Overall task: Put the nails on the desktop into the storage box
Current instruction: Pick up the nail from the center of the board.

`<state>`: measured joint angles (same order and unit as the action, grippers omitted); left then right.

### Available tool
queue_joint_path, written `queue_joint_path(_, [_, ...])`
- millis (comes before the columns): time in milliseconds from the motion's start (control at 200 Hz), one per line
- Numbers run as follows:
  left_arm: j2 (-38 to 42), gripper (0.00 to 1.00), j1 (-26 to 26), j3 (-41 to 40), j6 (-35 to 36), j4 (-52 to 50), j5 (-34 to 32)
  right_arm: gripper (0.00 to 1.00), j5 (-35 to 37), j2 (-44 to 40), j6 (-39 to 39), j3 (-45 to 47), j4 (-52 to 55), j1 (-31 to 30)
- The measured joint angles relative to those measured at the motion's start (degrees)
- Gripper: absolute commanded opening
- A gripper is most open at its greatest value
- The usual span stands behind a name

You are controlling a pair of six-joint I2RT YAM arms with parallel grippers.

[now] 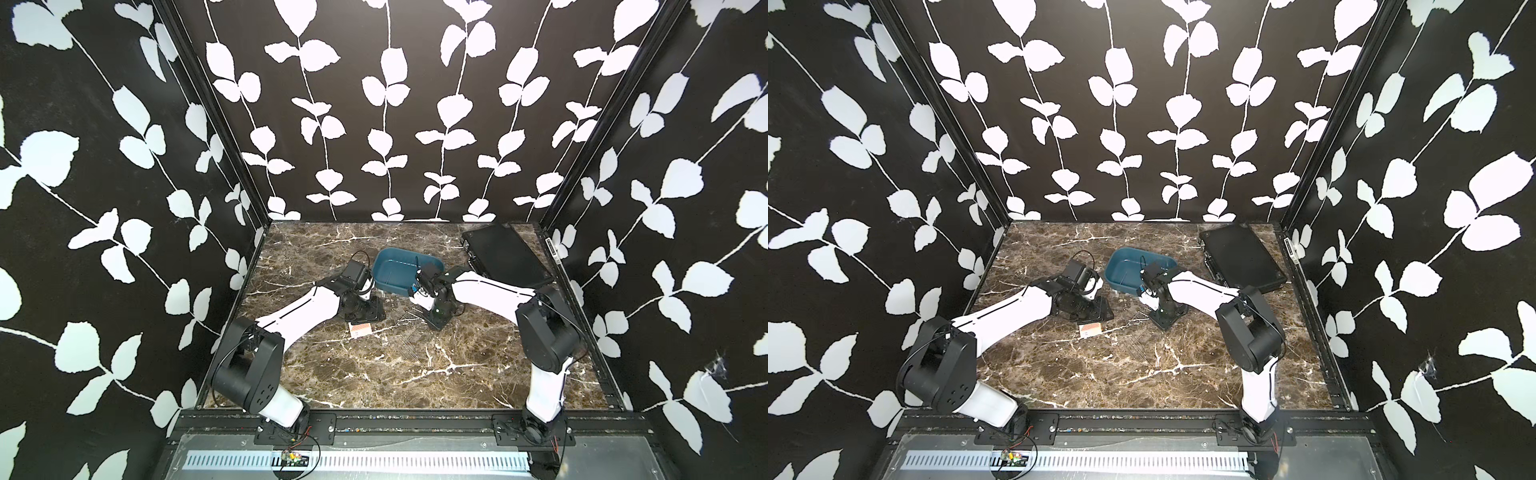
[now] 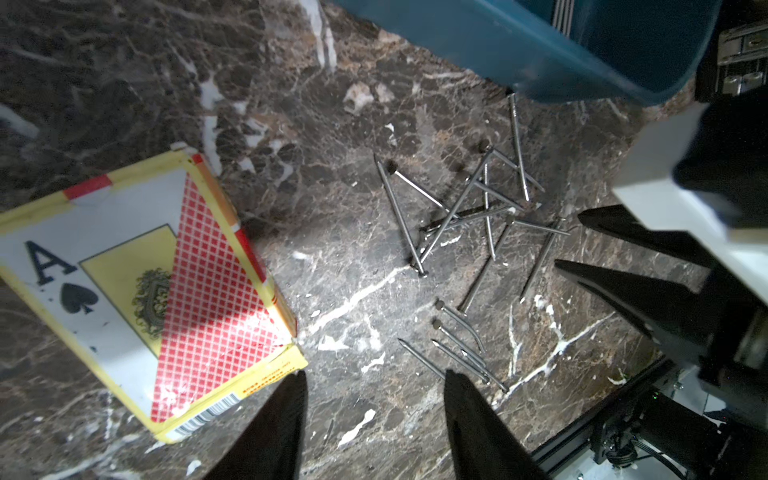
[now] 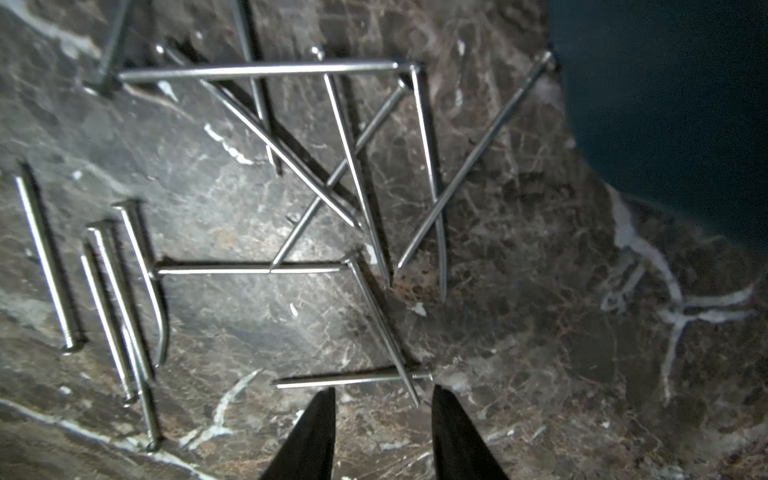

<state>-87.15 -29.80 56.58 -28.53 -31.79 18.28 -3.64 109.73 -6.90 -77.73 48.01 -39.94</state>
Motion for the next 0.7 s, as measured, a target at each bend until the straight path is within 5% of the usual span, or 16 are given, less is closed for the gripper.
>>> queue_joint_path(430, [-0.15, 0.56, -0.02, 0.04, 0.13, -0.5, -0.13, 0.37, 2.82, 3.1, -3.06, -0.98, 0.02, -0.35])
queue_joint_path(695, [-2.01, 0.56, 0.0, 2.27, 1.07, -1.57, -0.13, 0.2, 2.49, 3.85, -4.17, -1.07, -0.15, -0.44])
